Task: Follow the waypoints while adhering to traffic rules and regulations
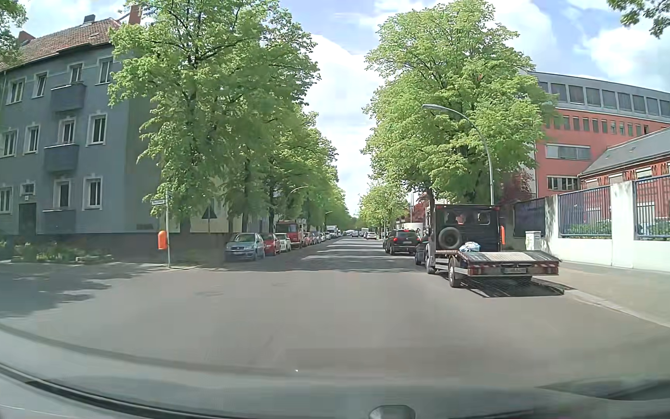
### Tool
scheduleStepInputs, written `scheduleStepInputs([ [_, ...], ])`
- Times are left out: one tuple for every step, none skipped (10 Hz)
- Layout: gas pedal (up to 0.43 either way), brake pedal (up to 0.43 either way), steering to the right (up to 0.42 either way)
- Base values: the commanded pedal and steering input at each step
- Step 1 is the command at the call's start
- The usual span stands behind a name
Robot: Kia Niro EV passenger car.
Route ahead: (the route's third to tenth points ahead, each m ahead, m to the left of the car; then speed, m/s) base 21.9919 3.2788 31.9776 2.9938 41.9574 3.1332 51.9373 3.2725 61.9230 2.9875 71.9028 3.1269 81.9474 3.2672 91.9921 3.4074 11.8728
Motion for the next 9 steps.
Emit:
scheduleStepInputs([
  [0.087,0.024,0.003],
  [0.087,0.024,0.002],
  [0.087,0.024,0.002],
  [0.087,0.024,0.001],
  [0.087,0.024,0.0],
  [0.087,0.024,-0.004],
  [0.087,0.024,-0.005],
  [0.087,0.024,-0.005],
  [0.087,0.024,-0.005],
])
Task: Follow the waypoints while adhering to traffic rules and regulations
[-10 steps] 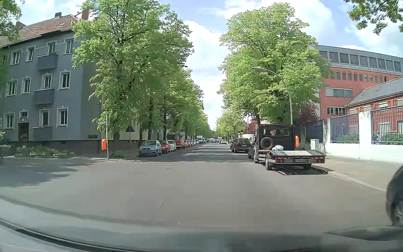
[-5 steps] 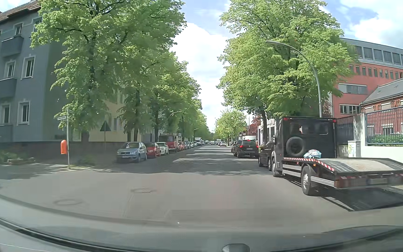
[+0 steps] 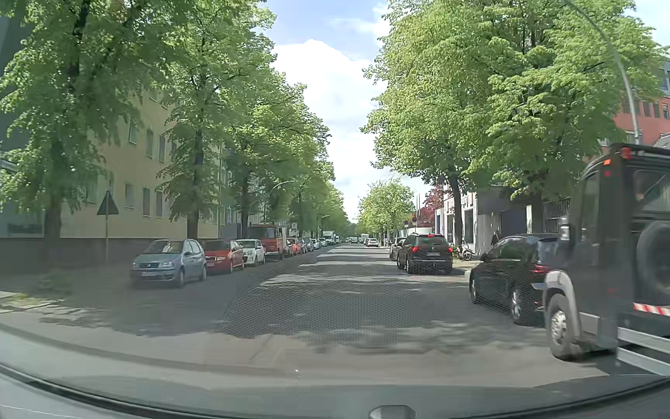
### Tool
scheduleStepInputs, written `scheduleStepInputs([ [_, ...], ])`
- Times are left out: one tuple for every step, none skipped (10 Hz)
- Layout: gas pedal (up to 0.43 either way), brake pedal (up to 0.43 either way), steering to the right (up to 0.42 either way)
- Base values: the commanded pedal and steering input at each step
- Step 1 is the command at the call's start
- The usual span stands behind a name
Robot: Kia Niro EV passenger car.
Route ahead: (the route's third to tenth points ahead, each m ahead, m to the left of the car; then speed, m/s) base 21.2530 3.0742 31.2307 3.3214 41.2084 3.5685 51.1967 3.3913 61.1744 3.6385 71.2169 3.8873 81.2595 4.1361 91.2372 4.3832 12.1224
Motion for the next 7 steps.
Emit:
scheduleStepInputs([
  [0.087,0.024,-0.005],
  [0.087,0.024,-0.005],
  [0.087,0.024,-0.005],
  [0.087,0.024,-0.004],
  [0.087,0.024,-0.004],
  [0.087,0.024,-0.004],
  [0.087,0.018,-0.004],
])
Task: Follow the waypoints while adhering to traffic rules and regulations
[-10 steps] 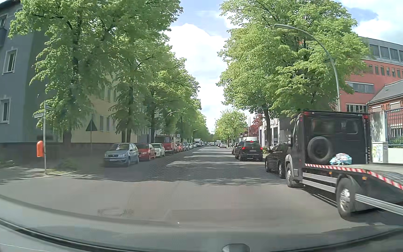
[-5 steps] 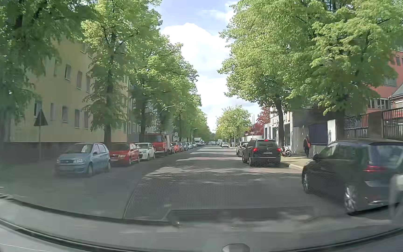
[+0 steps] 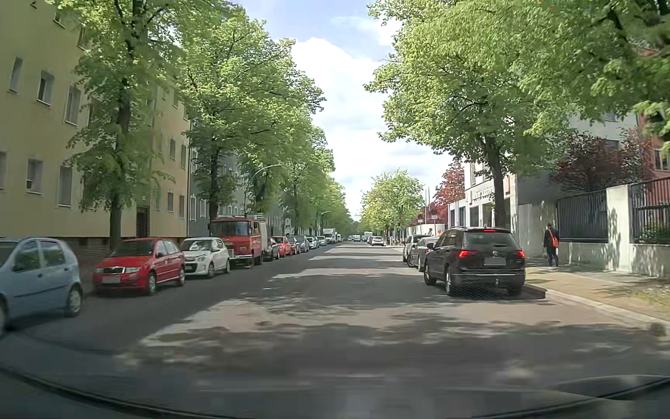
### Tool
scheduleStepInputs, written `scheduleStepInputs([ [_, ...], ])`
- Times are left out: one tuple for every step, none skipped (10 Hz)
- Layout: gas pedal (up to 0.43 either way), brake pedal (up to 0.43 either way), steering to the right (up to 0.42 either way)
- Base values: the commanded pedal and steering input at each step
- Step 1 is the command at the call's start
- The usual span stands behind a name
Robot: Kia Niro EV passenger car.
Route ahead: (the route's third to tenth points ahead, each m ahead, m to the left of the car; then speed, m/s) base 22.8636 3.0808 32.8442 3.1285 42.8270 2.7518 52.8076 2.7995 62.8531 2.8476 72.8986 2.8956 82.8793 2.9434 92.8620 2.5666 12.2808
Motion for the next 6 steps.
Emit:
scheduleStepInputs([
  [0.087,0.024,-0.004],
  [0.087,0.024,-0.003],
  [0.098,0.024,-0.002],
  [0.098,0.024,-0.001],
  [0.098,0.018,0.001],
  [0.087,0.024,0.002],
])
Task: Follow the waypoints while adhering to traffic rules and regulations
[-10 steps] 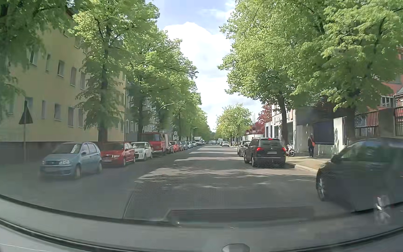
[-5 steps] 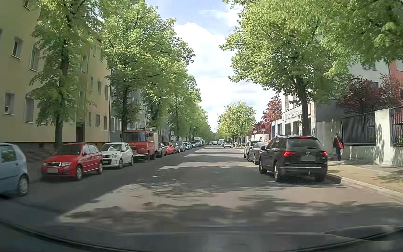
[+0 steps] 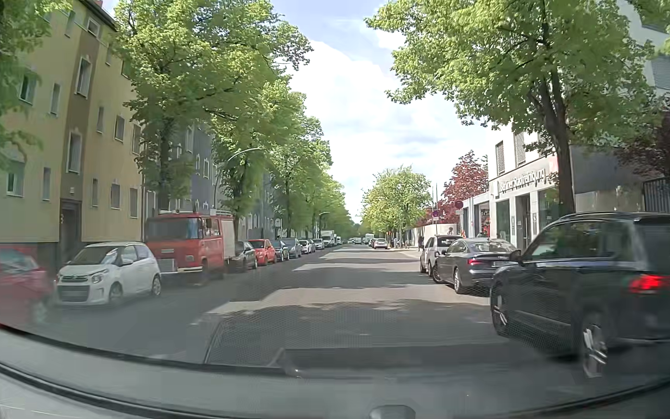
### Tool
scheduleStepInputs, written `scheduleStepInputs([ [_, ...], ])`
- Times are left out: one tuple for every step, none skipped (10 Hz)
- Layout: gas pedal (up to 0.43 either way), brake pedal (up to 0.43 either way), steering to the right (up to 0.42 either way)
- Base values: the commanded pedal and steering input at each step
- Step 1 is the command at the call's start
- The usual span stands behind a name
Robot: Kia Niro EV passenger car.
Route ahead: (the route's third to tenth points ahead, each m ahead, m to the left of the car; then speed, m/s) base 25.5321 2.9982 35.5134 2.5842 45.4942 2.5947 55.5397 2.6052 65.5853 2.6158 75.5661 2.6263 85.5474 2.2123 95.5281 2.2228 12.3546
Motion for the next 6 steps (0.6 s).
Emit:
scheduleStepInputs([
  [0.087,0.024,0.001],
  [0.087,0.024,0.001],
  [0.087,0.024,0.001],
  [0.087,0.024,0.001],
  [0.087,0.024,0.001],
  [0.087,0.024,0.001],
])
